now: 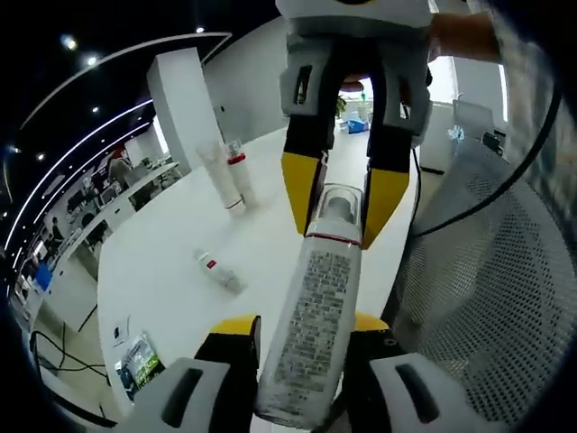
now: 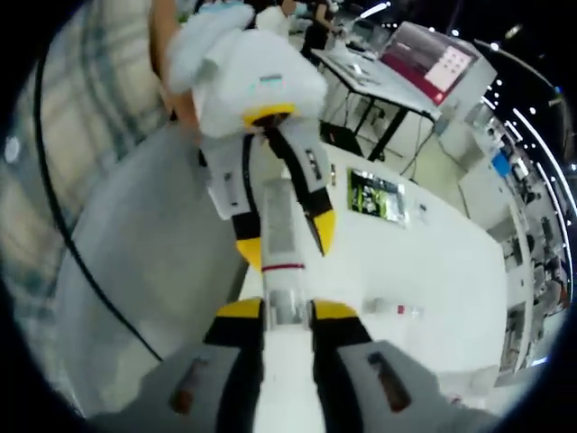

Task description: Arrange the skincare products in the storage area until every visible bottle or jar stands upright without overlapping.

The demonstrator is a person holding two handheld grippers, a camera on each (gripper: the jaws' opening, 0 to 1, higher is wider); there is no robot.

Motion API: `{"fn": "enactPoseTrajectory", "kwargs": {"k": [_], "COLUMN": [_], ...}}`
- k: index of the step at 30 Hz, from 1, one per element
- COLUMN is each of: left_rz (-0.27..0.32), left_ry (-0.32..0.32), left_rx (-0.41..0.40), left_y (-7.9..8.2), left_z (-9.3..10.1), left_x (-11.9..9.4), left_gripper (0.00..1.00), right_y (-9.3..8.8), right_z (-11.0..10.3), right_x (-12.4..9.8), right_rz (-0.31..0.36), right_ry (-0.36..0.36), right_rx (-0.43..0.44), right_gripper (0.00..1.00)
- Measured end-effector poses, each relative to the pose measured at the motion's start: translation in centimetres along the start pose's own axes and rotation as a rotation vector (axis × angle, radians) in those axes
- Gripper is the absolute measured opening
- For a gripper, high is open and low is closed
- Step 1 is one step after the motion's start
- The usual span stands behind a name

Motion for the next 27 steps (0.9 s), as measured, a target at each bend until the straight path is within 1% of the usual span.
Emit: {"fn": "enactPoseTrajectory", "kwargs": {"k": [1, 4, 5, 7, 8, 10, 11, 12, 13, 14, 15, 16, 18, 19, 21, 22, 24, 26, 27], "left_rz": [-0.001, -0.002, -0.004, -0.014, -0.037, -0.043, -0.042, -0.049, -0.065, -0.078, -0.079, -0.090, -0.085, -0.078, -0.069, -0.062, -0.059, -0.070, -0.071], "left_ry": [-0.005, -0.020, -0.023, -0.033, -0.048, -0.049, -0.051, -0.058, -0.059, -0.074, -0.055, -0.065, -0.064, -0.065, -0.072, -0.081, -0.127, -0.161, -0.166], "left_rx": [0.003, 0.019, 0.025, 0.035, 0.043, 0.064, 0.070, 0.085, 0.099, 0.139, 0.137, 0.149, 0.147, 0.128, 0.125, 0.112, 0.081, 0.065, 0.063], "left_y": [0.0, 0.1, 0.1, 0.0, -0.2, -0.2, -0.1, -0.2, -0.2, -0.2, -0.2, -0.4, -0.3, -0.2, -0.1, -0.1, -0.2, -0.2, -0.2], "left_z": [0.1, 0.3, 0.4, 0.6, 0.7, 0.9, 1.0, 1.1, 1.1, 1.0, 1.0, 1.0, 1.0, 1.0, 1.0, 1.1, 1.5, 1.7, 1.7], "left_x": [0.0, 0.1, 0.1, 0.2, 0.4, 0.4, 0.4, 0.4, 0.4, 0.4, 0.3, 0.3, 0.2, 0.1, 0.0, -0.1, 0.1, 0.1, 0.0], "left_gripper": [0.34, 0.34, 0.34, 0.34, 0.34, 0.34, 0.33, 0.31, 0.26, 0.25, 0.25, 0.25, 0.24, 0.24, 0.24, 0.23, 0.23, 0.23, 0.23], "right_y": [-0.2, -0.3, -0.4, -0.2, -0.1, 0.5, 0.9, 1.1, 1.5, 1.7, 2.1, 2.3, 2.4, 2.4, 2.4, 2.3, 2.2, 1.8, 1.5], "right_z": [0.0, 0.0, 0.0, -0.1, -0.1, -0.2, -0.3, -0.3, -0.5, -0.6, -0.6, -0.6, -0.6, -0.5, -0.4, -0.4, -0.6, -0.7, -0.7], "right_x": [0.2, 0.5, 0.7, 0.7, 0.7, 0.6, 0.5, 0.5, 0.5, 0.5, 0.6, 0.5, 0.3, 0.2, -0.2, -0.3, -0.6, -0.5, -0.3], "right_rz": [-0.021, -0.046, -0.064, -0.088, -0.084, -0.083, -0.094, -0.095, -0.098, -0.098, -0.097, -0.097, -0.097, -0.098, -0.091, -0.082, -0.062, -0.039, -0.035], "right_ry": [0.002, 0.007, 0.006, -0.003, -0.003, -0.001, -0.001, 0.001, 0.007, 0.004, 0.005, 0.008, 0.010, 0.014, 0.026, 0.050, 0.088, 0.108, 0.108], "right_rx": [-0.005, -0.001, -0.003, -0.020, -0.021, -0.046, -0.083, -0.088, -0.105, -0.117, -0.120, -0.116, -0.117, -0.123, -0.136, -0.135, -0.120, -0.074, -0.070], "right_gripper": [0.16, 0.16, 0.16, 0.16, 0.17, 0.17, 0.17, 0.17, 0.17, 0.17, 0.17, 0.17, 0.17, 0.17, 0.17, 0.17, 0.17, 0.17, 0.18]}}
Point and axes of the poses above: the point that each gripper's makers call its tool centre point, and the gripper's own axes: x roughly forward along the fingers, z roughly to its right, y roughly out of its top, the point moved 10 cm from there along -x, roughly backward along the fingers, and after that the axes turned 4 degrees about z, right-handed, at the moved point
